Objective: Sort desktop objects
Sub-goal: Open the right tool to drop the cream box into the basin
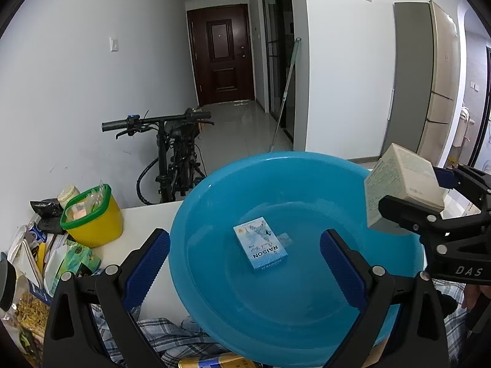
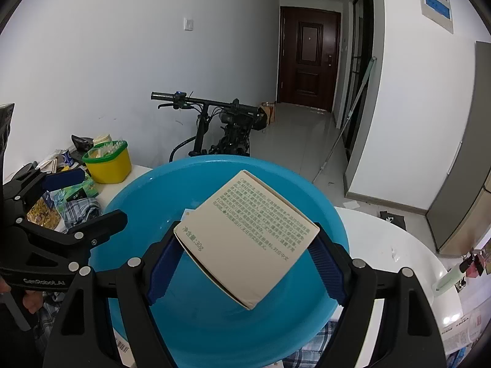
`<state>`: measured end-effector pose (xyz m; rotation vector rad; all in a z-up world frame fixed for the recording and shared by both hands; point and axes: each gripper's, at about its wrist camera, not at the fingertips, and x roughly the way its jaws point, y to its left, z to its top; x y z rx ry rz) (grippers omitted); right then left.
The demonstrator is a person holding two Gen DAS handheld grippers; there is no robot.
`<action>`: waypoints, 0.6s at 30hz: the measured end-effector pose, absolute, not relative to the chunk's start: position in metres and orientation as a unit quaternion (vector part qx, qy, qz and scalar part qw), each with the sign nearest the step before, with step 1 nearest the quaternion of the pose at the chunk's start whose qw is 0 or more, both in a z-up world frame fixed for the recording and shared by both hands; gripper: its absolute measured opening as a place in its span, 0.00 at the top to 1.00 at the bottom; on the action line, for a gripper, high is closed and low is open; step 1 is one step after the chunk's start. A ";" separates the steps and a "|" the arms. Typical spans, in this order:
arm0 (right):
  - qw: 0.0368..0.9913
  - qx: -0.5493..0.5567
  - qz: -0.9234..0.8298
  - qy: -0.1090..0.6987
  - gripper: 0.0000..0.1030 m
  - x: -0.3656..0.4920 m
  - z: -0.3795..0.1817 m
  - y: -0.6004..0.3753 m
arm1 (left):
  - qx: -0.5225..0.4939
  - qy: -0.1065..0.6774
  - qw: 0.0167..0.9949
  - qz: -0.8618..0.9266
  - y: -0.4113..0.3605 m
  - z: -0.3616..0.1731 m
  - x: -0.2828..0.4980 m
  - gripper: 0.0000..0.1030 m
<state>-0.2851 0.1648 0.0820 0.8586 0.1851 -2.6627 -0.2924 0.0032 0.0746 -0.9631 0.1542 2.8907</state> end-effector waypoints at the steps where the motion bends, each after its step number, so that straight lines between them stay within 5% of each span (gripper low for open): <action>1: 0.169 0.301 -0.936 0.067 0.24 -0.284 0.083 0.164 | -0.314 0.052 0.045 0.947 0.004 0.076 -0.292 0.03; 9: 0.168 0.294 -0.938 0.067 0.23 -0.280 0.088 0.164 | -0.304 0.055 0.047 0.950 0.005 0.082 -0.288 0.03; 13: 0.161 0.283 -0.943 0.064 0.00 -0.278 0.092 0.165 | -0.298 0.052 0.045 0.952 0.003 0.085 -0.286 0.03; 18: 0.155 0.287 -0.943 0.060 0.00 -0.280 0.093 0.168 | -0.296 0.045 0.045 0.953 -0.001 0.086 -0.286 0.03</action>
